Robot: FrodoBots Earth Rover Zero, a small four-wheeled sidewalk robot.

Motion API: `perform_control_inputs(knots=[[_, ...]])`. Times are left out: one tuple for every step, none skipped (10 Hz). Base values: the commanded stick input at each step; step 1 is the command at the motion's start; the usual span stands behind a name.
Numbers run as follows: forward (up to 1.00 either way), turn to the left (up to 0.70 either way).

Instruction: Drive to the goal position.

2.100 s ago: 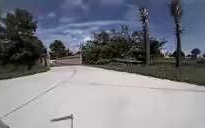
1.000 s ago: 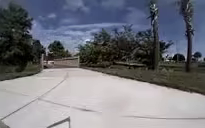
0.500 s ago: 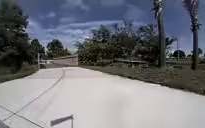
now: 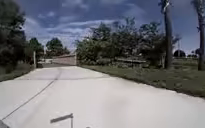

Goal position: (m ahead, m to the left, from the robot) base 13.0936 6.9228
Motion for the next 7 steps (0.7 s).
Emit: perform_control_inputs(knots=[[0.85, 0.34], [0.85, 0.24], [0.85, 0.0], [0.85, 0.0], [0.85, 0.0], [0.85, 0.0], [0.85, 0.0]])
